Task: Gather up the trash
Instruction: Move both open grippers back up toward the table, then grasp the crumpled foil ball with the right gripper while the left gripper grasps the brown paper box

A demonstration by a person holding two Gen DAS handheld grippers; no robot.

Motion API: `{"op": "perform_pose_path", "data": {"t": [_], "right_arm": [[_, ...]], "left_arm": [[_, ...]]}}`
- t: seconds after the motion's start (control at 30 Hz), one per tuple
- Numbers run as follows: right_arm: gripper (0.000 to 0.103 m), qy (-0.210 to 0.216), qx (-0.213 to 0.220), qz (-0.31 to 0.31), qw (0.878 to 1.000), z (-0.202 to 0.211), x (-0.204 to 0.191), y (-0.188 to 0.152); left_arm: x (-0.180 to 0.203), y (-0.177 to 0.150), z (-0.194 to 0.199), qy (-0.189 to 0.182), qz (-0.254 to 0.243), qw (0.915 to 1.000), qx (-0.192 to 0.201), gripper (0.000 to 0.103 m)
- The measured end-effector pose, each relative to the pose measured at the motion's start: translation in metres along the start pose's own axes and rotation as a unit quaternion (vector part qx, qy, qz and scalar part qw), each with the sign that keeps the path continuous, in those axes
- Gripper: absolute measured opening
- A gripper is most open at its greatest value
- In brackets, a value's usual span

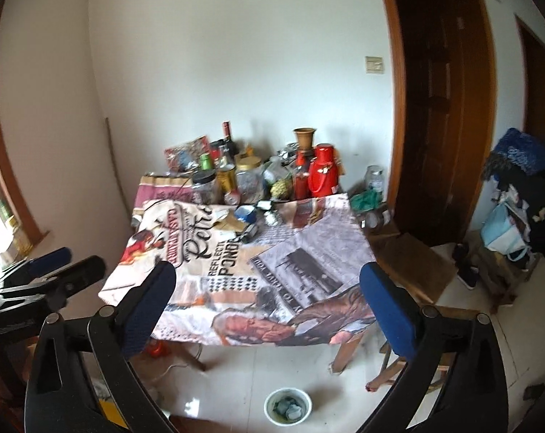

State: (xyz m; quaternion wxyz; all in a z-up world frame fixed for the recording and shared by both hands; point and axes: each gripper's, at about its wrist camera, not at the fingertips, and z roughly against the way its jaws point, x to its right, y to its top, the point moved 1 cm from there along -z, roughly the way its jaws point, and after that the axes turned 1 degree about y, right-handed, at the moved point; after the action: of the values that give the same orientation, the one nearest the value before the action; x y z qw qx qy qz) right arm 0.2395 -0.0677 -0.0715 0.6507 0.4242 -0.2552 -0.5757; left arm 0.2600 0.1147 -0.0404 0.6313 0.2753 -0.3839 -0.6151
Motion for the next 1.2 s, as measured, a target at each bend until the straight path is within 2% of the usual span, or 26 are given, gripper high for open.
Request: {"op": "perform_pose_path", "data": {"t": [0.17,0.43,0.93,1.2], "right_arm": [[0.101,-0.001,-0.02,-0.019,1.0,-0.019,0.007,0.004],[0.101,0.007,-0.017,-0.018,1.0,-0.046,0.021,0.022],[0.101,0.078,-0.032,0.028,0.996,-0.142,0.081,0.102],[0.102,0.097,-0.067,0.042,0.992,-0.195,0.103,0.119]], "left_arm": [[-0.008,0.002,-0.012,0.001,0.002,0.9999,-0.013,0.094],[-0.008,0.016,-0.051,0.014,0.0,0.9995,-0.03,0.094],[0.027,0.098,-0.167,0.063,0.042,0.9969,-0.021,0.094],[0.036,0.116,-0.224,0.076,0.071,0.9936,-0.043,0.094]]}}
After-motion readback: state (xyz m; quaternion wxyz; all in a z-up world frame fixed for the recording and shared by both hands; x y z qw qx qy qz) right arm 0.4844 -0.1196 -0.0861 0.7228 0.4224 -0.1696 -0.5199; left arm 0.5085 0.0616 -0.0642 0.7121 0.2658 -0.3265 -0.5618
